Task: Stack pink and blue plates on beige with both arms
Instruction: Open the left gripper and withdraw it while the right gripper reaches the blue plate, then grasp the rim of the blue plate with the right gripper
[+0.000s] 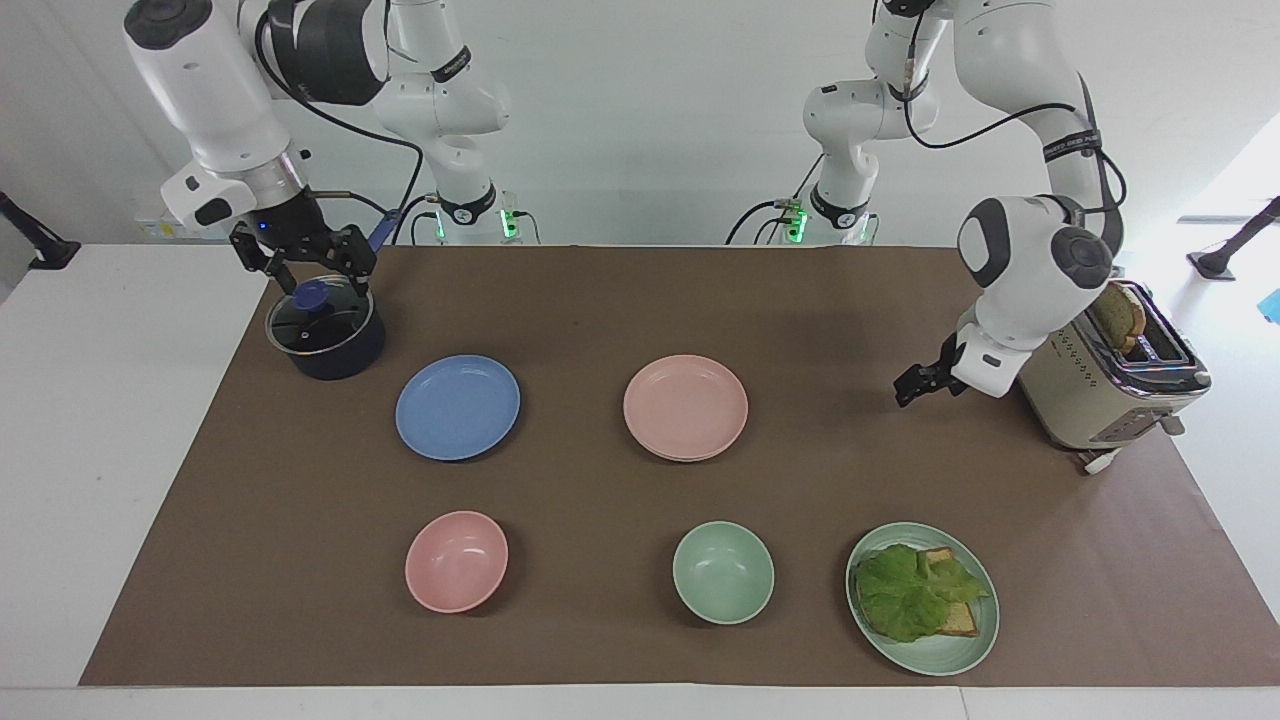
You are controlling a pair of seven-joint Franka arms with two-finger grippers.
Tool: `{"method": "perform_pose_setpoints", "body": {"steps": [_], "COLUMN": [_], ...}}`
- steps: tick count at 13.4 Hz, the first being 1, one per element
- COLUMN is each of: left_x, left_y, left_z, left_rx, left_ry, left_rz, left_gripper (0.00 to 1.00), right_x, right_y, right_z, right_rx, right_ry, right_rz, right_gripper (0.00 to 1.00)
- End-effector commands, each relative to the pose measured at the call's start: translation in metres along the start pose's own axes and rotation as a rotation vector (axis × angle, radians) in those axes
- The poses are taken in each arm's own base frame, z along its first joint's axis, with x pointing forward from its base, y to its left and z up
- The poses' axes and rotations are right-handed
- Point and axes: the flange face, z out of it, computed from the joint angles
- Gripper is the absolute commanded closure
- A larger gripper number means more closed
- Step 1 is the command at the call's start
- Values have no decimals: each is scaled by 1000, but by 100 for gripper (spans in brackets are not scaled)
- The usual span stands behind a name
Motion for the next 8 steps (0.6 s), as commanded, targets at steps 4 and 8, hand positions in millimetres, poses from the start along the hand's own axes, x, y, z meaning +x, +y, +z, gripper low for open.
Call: {"method": "perform_pose_setpoints", "body": {"steps": [4,8], "left_x": [0,-39], "left_y": [-2,22], "left_z": [-85,-156], "left_rx": [72,81], "left_ry": [-16,21], "left_rz": [188,228], "left_gripper": [0,0], "right_x": [31,18], "right_y": [-5,-1], "right_z": [124,197], "right_rx": [59,53], "right_ry": [5,-11], "right_rz": [-70,-142], "right_gripper": [0,0]}}
